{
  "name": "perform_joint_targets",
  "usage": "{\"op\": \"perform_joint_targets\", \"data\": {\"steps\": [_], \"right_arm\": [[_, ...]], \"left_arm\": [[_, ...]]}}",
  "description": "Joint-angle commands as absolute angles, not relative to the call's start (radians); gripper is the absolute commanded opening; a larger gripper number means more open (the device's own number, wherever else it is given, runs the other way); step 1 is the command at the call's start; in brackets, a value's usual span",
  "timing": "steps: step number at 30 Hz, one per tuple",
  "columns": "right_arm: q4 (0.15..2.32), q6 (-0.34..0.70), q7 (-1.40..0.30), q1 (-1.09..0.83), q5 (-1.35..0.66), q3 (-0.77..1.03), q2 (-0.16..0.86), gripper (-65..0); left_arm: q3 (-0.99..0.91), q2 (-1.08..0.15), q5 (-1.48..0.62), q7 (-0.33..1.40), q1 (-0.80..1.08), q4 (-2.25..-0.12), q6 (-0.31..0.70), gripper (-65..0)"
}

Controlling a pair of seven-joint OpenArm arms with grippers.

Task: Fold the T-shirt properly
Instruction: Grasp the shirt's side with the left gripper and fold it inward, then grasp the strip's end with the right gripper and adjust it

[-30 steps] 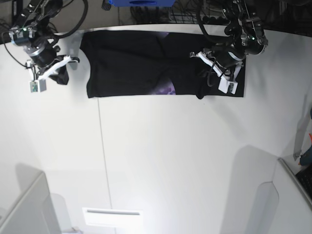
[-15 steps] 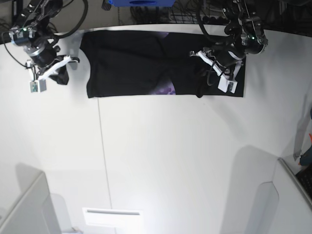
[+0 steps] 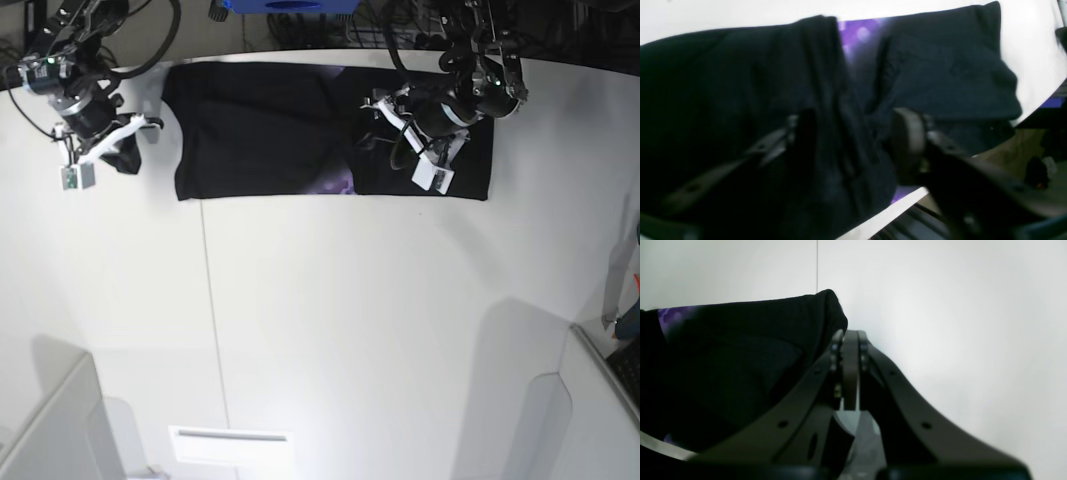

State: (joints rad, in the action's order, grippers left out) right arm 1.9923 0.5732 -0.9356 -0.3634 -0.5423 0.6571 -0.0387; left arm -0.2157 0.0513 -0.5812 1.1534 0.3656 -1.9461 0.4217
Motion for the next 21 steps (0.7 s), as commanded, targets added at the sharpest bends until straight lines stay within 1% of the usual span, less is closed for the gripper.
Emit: {"op": "perform_joint_targets", "data": {"steps": [1,4,8,11,12,13,14,15,16,17,19,20,21], "right_arm": [[2.011,0.573,-0.917,-0.361,-0.556,0.665,-0.035,-65.0],[2.011,0.573,-0.917,-0.361,-0.556,0.665,-0.035,-65.0],[2.009,0.573,-0.917,-0.36,-0.556,0.664,-0.035,-65.0],[2.009,0.573,-0.934,-0.349,-0.556,0.664,-0.035,-65.0],[2.009,0.573,-0.963,-0.343,-0.556,0.664,-0.033,-65.0],[2.009,0.573,-1.006,-0.329,-0.558,0.664,-0.033,-65.0],[2.009,0.573,-1.056,-0.312,-0.562,0.668,-0.033,-65.0],[1.997,0.573,-1.112,-0.295,-0.582,0.671,-0.033,-65.0],[1.982,0.573,-1.152,-0.286,-0.608,0.671,-0.033,-56.0],[1.965,0.573,-1.178,-0.278,-0.641,0.671,-0.025,-45.3],[1.929,0.573,-1.191,-0.278,-0.705,0.671,-0.022,-27.8],[1.916,0.573,-1.196,-0.278,-0.733,0.667,-0.008,-21.9],[1.9,0.573,-1.201,-0.278,-0.756,0.661,0.007,-19.7]], "left_arm": [[-0.209,0.053,-0.602,1.139,0.349,-1.962,0.427,-23.5],[-0.159,0.05,-0.602,1.139,0.338,-1.956,0.427,-21.2],[-0.102,0.048,-0.604,1.139,0.346,-1.959,0.427,-21.4],[-0.107,0.03,-0.605,1.139,0.349,-1.963,0.429,-22.1],[-0.119,0.015,-0.61,1.139,0.349,-1.971,0.429,-24.4],[-0.157,-0.008,-0.627,1.139,0.349,-1.975,0.429,-29.6],[-0.22,-0.031,-0.653,1.139,0.351,-1.974,0.429,-38.0],[-0.312,-0.056,-0.687,1.139,0.363,-1.969,0.429,-51.0],[-0.401,-0.076,-0.707,1.139,0.371,-1.966,0.429,-64.5],[-0.489,-0.099,-0.717,1.139,0.375,-1.959,0.429,-65.0],[-0.641,-0.153,-0.717,1.138,0.38,-1.929,0.429,-65.0],[-0.694,-0.185,-0.717,1.136,0.383,-1.9,0.43,-65.0],[-0.733,-0.228,-0.717,1.135,0.383,-1.867,0.43,-65.0]]}}
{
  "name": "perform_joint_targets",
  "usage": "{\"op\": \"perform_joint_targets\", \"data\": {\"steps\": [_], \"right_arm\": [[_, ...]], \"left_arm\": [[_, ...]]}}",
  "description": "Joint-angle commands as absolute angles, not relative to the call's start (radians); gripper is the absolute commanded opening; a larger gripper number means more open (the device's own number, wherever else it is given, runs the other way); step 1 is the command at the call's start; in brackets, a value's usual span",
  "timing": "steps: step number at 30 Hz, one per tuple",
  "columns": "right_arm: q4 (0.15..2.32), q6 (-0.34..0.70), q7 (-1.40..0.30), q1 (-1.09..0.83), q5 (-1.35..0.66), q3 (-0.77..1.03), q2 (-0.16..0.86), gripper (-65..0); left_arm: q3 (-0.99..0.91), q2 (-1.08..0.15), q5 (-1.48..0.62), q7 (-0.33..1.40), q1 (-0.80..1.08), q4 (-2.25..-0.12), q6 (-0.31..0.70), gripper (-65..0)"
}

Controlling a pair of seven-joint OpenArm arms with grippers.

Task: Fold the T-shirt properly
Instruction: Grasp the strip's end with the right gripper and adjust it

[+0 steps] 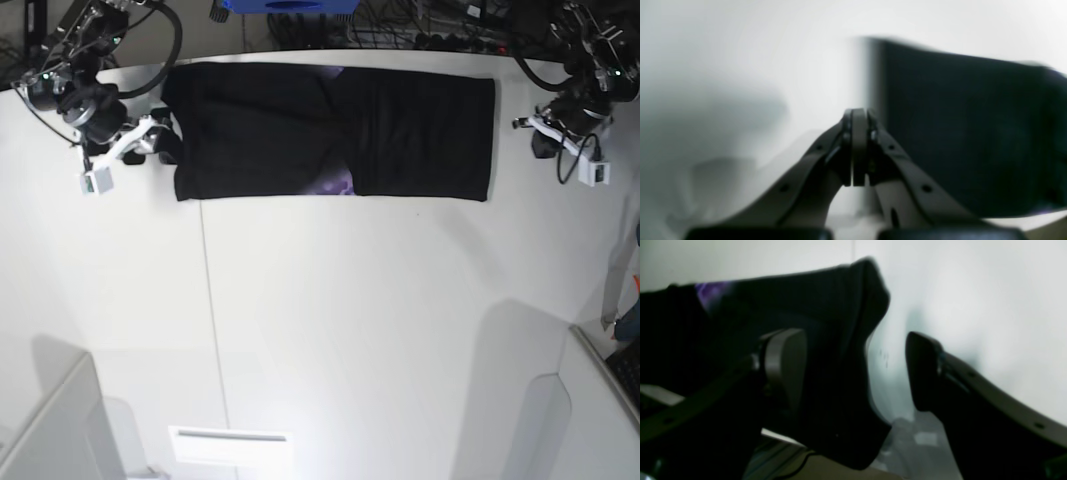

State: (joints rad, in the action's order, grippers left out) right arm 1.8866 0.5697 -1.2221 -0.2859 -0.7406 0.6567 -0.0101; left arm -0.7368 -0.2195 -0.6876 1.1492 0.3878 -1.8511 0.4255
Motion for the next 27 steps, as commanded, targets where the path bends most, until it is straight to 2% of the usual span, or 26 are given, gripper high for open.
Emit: {"op": "perform_joint_targets", "data": {"steps": [1,4,9,12,17,19,23,27], "right_arm": [[1.882,0.573,-1.219,-0.277,-0.777,0.661,0.016,-20.0],[1.84,0.572,-1.297,-0.251,-0.84,0.671,0.022,-21.5],[1.865,0.541,-1.325,-0.259,-0.849,0.661,0.002,-21.9],[1.883,0.484,-1.325,-0.269,-0.845,0.659,-0.013,-21.9],[1.94,0.481,-1.302,-0.321,-0.857,0.596,-0.01,-23.6],[1.994,0.495,-1.251,-0.354,-0.894,0.578,-0.012,-33.2],[1.969,0.573,-1.214,-0.364,-0.975,0.51,0.019,-63.5],[1.801,0.573,-1.208,-0.34,-0.97,0.461,0.022,-65.0]], "left_arm": [[-0.756,-0.26,-0.717,1.133,0.384,-1.831,0.432,-65.0],[-0.783,-0.318,-0.716,1.049,0.409,-1.719,0.432,-65.0],[-0.668,-0.343,-0.607,0.785,0.49,-1.633,0.432,-65.0],[-0.639,-0.311,-0.555,0.748,0.499,-1.592,0.433,-65.0],[-0.644,-0.292,-0.559,0.751,0.495,-1.581,0.433,-65.0],[-0.644,-0.292,-0.559,0.751,0.495,-1.583,0.433,-65.0],[-0.647,-0.292,-0.559,0.751,0.493,-1.578,0.433,-65.0],[-0.647,-0.294,-0.559,0.751,0.501,-1.584,0.433,-65.0]]}}
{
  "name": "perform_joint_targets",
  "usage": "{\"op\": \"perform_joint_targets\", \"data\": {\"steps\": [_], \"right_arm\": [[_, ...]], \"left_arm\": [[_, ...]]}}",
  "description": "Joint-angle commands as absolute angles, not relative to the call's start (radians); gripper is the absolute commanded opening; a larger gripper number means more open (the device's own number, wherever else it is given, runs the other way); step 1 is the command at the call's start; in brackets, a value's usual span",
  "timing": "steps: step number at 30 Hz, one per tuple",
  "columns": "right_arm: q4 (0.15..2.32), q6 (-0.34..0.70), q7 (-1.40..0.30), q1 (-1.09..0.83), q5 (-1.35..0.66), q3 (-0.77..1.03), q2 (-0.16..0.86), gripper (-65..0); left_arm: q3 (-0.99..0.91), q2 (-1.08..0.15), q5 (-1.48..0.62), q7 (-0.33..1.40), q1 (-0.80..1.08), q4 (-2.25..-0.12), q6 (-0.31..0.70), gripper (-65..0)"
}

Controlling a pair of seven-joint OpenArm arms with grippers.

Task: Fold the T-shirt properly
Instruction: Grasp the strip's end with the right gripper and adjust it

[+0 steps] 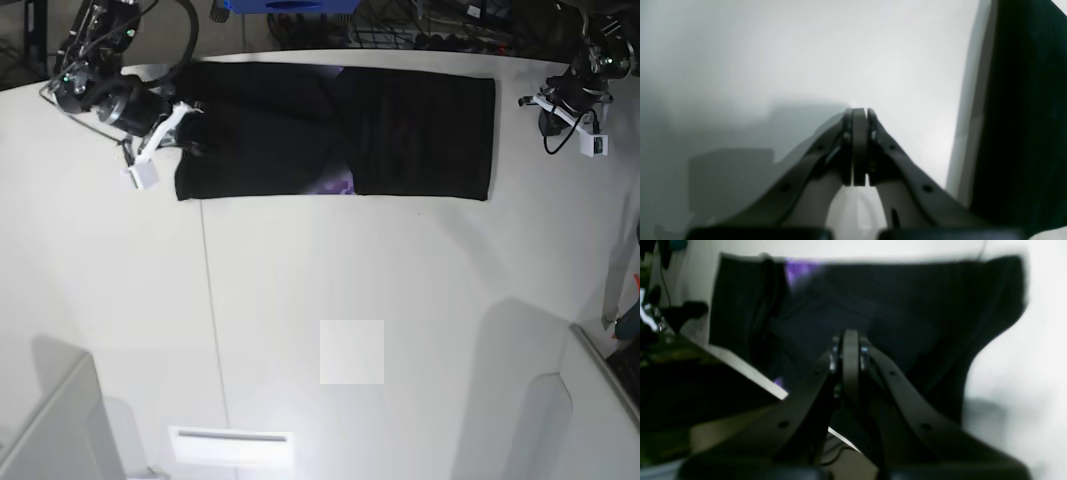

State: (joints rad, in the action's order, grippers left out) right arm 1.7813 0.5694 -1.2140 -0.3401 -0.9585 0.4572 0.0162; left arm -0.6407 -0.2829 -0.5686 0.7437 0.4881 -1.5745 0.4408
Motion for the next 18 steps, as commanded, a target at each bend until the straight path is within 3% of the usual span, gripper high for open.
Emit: {"op": "perform_joint_targets", "data": {"steps": [1,9,15,18], "right_arm": [[1.751,0.573,-1.207,-0.329,-0.969,0.463,0.024,-65.0],[1.54,0.578,-1.104,-0.295,-0.941,0.461,0.116,-65.0],[1.744,0.573,-1.15,-0.323,-0.995,0.466,0.113,-65.0],[1.837,0.483,-1.15,-0.318,-0.923,0.466,0.119,-65.0]], "left_arm": [[-0.647,-0.294,-0.559,0.751,0.501,-1.583,0.433,-65.0],[-0.691,-0.292,-0.559,0.753,0.503,-1.58,0.433,-65.0],[-0.753,-0.295,-0.559,0.753,0.503,-1.583,0.435,-65.0],[-0.769,-0.295,-0.559,0.753,0.503,-1.584,0.444,-65.0]]}}
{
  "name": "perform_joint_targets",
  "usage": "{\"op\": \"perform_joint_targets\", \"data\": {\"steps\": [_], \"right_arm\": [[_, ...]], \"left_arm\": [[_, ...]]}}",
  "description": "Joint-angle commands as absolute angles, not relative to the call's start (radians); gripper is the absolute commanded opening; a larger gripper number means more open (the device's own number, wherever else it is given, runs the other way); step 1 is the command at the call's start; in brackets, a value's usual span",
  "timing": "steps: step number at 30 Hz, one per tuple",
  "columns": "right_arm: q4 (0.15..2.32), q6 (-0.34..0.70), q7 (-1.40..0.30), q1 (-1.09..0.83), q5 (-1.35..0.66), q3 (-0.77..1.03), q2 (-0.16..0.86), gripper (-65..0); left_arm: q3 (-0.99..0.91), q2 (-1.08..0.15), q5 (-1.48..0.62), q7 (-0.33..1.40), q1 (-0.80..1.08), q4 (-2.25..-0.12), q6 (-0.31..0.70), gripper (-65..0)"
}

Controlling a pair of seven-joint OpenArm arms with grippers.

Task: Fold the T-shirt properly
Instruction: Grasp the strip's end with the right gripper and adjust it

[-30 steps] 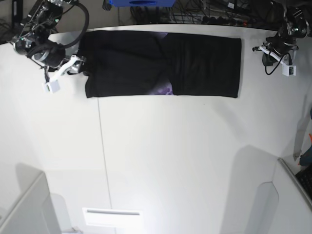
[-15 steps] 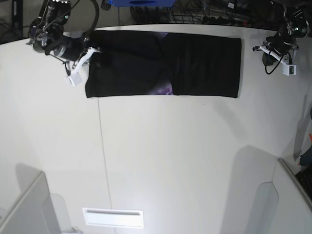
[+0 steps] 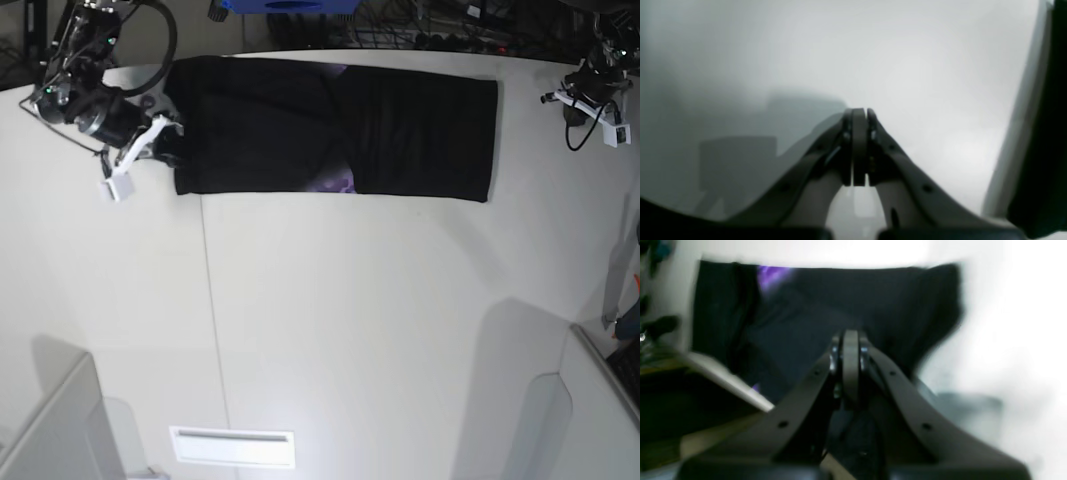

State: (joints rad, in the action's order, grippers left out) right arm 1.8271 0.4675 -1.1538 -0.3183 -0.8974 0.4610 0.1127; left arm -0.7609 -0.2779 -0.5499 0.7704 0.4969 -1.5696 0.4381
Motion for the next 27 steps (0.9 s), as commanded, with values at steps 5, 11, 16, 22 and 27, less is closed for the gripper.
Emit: {"op": "perform_joint_targets", "data": {"steps": [5,11,16,22,27], "right_arm": [[1.877,0.412,-1.224,-0.298,-0.878,0.464,0.134,-36.6],[1.876,0.409,-1.231,-0.305,-0.891,0.452,0.139,-20.9],[1.842,0.41,-1.225,-0.298,-0.722,0.39,0.131,-21.0],[1.693,0.412,-1.159,-0.288,-0.697,0.383,0.137,-21.0],[1.684,0.476,-1.167,-0.291,-0.697,0.317,0.133,-21.6]], "left_arm": [[-0.774,-0.291,-0.559,0.753,0.518,-1.577,0.549,-65.0],[-0.774,-0.291,-0.558,0.753,0.518,-1.575,0.552,-65.0],[-0.768,-0.291,-0.556,0.753,0.518,-1.575,0.552,-65.0],[-0.763,-0.271,-0.555,0.753,0.518,-1.573,0.552,-65.0],[-0.714,-0.257,-0.555,0.753,0.513,-1.561,0.549,-65.0]]}}
